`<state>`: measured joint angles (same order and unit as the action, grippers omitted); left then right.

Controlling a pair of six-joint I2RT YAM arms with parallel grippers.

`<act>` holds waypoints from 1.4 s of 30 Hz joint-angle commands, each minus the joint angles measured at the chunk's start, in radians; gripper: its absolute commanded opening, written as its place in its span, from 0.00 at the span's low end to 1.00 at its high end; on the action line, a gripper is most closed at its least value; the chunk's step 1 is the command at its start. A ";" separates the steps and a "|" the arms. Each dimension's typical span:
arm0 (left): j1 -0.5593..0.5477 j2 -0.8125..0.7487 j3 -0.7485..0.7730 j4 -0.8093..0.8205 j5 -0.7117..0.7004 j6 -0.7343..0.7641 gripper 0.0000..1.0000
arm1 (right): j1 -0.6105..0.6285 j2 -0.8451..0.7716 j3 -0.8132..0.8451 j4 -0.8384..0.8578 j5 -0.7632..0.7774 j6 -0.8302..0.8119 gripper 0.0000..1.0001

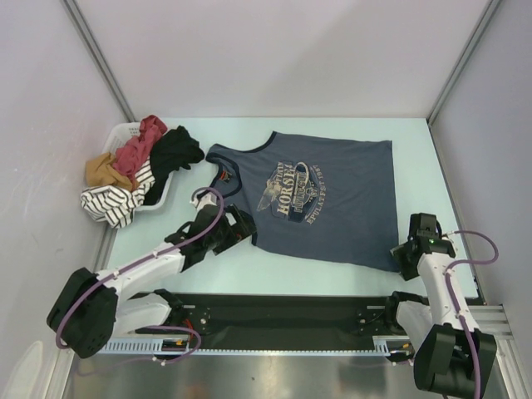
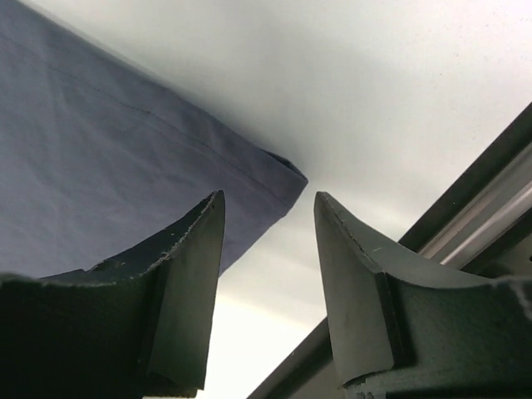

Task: Fold and stack the tank tops
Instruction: Flatten the tank top out, then fold the tank top

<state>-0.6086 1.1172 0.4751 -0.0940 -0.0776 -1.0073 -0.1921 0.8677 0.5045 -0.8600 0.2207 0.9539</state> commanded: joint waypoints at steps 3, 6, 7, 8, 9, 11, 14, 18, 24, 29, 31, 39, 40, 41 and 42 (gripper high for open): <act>-0.022 0.087 0.065 -0.070 -0.041 -0.096 0.98 | -0.003 0.079 -0.035 0.104 -0.012 0.046 0.46; -0.033 0.142 0.053 -0.030 0.007 -0.119 0.96 | -0.003 0.125 -0.041 0.150 -0.003 0.045 0.39; -0.036 0.151 0.050 -0.015 0.012 -0.126 0.94 | -0.003 0.132 -0.037 0.154 0.005 0.042 0.35; -0.046 0.168 0.048 -0.007 0.015 -0.131 0.93 | -0.003 0.139 -0.035 0.160 0.008 0.037 0.22; -0.049 0.173 0.049 -0.003 0.013 -0.140 0.92 | -0.003 0.143 -0.032 0.162 0.011 0.037 0.16; -0.056 0.181 0.051 0.003 0.007 -0.148 0.91 | -0.003 0.142 -0.032 0.167 0.005 0.034 0.01; -0.057 0.182 0.053 0.014 0.002 -0.146 0.84 | -0.003 0.129 -0.032 0.174 -0.004 0.029 0.00; -0.066 0.171 0.060 -0.010 -0.014 -0.154 0.75 | -0.004 0.116 -0.029 0.177 -0.009 0.017 0.00; -0.103 0.156 0.028 0.025 -0.034 -0.212 0.63 | -0.004 0.116 -0.031 0.199 -0.043 0.019 0.00; -0.103 0.222 0.069 0.027 -0.021 -0.198 0.52 | -0.004 0.117 -0.029 0.204 -0.055 0.003 0.00; -0.103 0.242 0.082 0.025 -0.025 -0.195 0.45 | -0.004 0.117 -0.027 0.205 -0.057 0.002 0.00; -0.103 0.260 0.086 0.037 -0.113 -0.195 0.31 | -0.004 0.100 -0.029 0.202 -0.080 -0.007 0.00; -0.103 0.269 0.097 0.040 -0.113 -0.192 0.26 | -0.004 0.100 -0.029 0.196 -0.081 -0.012 0.00; -0.103 0.277 0.103 0.037 -0.108 -0.182 0.04 | -0.004 0.099 -0.026 0.194 -0.080 -0.015 0.00; -0.103 0.283 0.112 0.022 -0.106 -0.182 0.00 | -0.004 0.099 -0.020 0.188 -0.080 -0.020 0.00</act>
<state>-0.7067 1.3819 0.5385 -0.0792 -0.1452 -1.1988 -0.1921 0.9810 0.4660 -0.6689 0.1452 0.9558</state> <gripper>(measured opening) 0.055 0.023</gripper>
